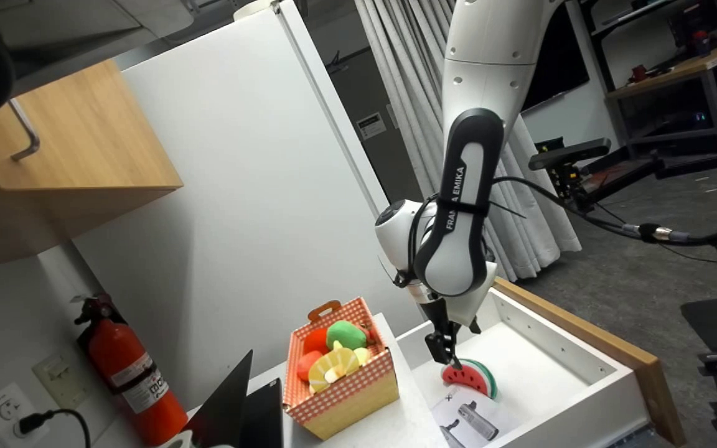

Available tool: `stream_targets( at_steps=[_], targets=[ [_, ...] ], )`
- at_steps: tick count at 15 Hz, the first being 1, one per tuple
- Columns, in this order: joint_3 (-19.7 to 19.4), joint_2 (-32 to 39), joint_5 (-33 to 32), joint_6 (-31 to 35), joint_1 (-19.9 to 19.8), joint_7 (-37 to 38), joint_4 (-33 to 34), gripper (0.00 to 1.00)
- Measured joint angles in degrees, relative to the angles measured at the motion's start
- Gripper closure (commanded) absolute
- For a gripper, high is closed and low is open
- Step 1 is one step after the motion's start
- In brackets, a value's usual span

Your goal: Take the watermelon toy out of the drawer and put it in the basket

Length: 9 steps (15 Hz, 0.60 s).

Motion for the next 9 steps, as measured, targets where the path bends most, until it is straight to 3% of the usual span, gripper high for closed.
stream_targets(
  at_steps=[9],
  targets=[
    [-1.7, 9.0, 1.7, -0.1, 0.3, 0.0, 10.1, 0.0]
  ],
)
